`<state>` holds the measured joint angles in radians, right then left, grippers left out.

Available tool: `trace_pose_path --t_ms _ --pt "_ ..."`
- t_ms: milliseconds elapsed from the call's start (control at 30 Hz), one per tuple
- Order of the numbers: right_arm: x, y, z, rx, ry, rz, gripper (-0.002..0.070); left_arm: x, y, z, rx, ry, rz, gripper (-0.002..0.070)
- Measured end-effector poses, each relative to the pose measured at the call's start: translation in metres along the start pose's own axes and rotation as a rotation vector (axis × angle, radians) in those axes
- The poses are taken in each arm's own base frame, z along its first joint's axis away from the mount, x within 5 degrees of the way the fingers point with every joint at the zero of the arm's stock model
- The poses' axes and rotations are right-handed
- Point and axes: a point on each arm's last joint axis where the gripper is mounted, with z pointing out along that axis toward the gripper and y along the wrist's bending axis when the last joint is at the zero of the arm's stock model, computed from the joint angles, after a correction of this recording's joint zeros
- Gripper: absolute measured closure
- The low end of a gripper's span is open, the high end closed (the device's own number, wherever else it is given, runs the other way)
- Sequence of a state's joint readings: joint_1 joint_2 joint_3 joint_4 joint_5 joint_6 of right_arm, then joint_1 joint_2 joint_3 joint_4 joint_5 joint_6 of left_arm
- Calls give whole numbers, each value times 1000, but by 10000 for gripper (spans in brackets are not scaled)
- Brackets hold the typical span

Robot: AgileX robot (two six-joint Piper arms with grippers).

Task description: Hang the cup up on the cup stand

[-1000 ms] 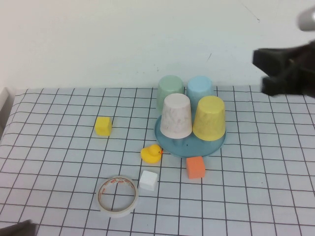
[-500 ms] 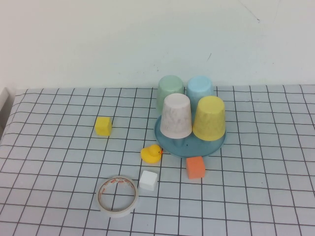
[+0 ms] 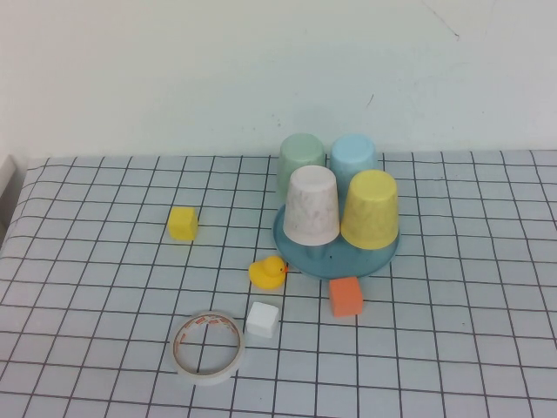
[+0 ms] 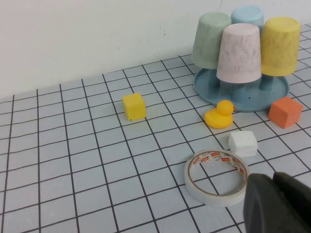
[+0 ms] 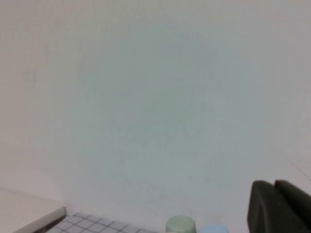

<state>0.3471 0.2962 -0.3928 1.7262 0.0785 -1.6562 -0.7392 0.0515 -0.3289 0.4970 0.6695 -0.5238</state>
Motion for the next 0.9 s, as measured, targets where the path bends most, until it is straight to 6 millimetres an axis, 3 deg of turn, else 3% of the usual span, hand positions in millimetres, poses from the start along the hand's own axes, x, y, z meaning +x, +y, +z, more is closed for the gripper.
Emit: trace_pose_path --t_ms 600,900 --pt "96 -12 -10 82 283 50 678 0 0 0 0 0 -2 676" --pt "106 -16 -12 114 316 7 678 0 0 0 0 0 -2 676"
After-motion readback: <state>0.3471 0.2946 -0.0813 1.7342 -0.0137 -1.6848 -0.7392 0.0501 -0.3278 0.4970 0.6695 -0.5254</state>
